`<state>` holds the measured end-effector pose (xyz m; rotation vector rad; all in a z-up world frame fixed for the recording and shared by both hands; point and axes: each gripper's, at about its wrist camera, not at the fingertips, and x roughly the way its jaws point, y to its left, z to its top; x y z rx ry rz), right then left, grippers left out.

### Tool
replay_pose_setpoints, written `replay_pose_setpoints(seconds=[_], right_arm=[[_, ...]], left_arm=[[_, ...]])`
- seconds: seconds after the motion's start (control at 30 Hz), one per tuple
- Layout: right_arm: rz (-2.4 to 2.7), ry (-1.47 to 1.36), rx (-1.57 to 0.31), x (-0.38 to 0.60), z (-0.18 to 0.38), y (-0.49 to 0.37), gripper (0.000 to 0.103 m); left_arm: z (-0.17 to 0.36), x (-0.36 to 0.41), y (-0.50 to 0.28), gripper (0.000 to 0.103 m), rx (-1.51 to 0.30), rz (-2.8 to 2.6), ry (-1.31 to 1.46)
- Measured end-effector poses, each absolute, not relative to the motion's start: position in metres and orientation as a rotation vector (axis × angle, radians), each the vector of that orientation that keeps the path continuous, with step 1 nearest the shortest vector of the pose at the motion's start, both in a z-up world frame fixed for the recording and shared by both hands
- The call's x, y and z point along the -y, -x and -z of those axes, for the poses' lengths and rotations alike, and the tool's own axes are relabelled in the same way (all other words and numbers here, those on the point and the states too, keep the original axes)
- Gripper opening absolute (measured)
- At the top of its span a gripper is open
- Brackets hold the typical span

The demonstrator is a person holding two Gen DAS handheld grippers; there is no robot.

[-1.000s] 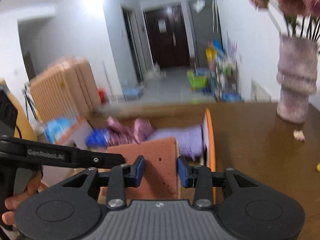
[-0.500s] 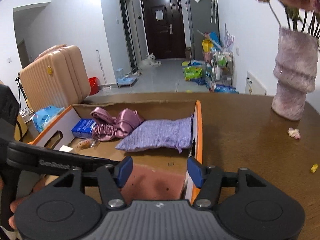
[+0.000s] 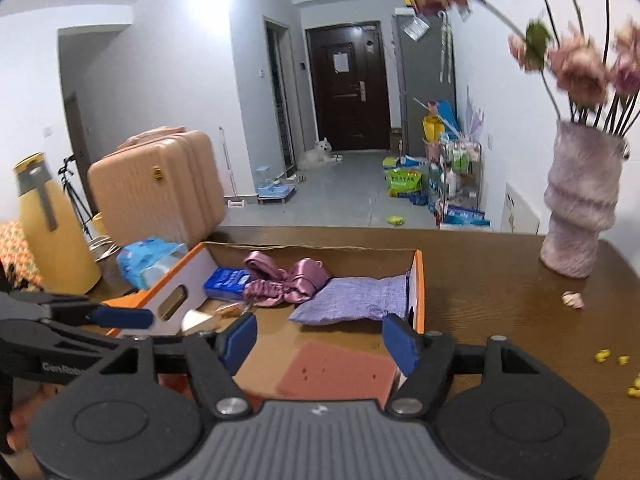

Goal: Organize soft objects
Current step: 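Grasp the clear plastic bag with the right tool while the left tool grasps the white foam cylinder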

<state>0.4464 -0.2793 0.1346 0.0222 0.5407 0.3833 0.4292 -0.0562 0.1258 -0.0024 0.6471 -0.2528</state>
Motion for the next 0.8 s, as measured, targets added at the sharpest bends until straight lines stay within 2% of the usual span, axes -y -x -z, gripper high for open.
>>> replay_pose_setpoints(seconds=[0.1, 0.27, 0.47, 0.53, 0.67, 0.73, 0.8], right_arm=[[-0.41, -0.002, -0.539, 0.281, -0.144, -0.414, 0.076], [-0.409, 0.022, -0.532, 0.281, -0.152, -0.36, 0.077], [-0.411, 0.058, -0.487, 0.283, -0.142, -0.283, 0.082], [-0.427, 0.096, -0.454, 0.28, -0.135, -0.255, 0.086], [-0.403, 0.108, -0.368, 0.272, -0.109, -0.197, 0.087], [-0.387, 0.093, -0.344, 0.267, -0.093, -0.176, 0.089], [-0.373, 0.085, -0.351, 0.259, -0.074, -0.16, 0.092]], left_arm=[[-0.136, 0.046, -0.388, 0.076, -0.605, 0.24, -0.033], [-0.147, 0.025, -0.323, 0.077, -0.558, 0.237, -0.034], [-0.146, -0.003, -0.241, 0.084, -0.446, 0.217, -0.032], [-0.136, -0.011, -0.215, 0.085, -0.412, 0.216, -0.014], [-0.106, -0.019, -0.165, 0.085, -0.34, 0.203, 0.021], [-0.089, -0.022, -0.142, 0.092, -0.319, 0.236, 0.044], [-0.074, -0.026, -0.126, 0.093, -0.326, 0.252, 0.096]])
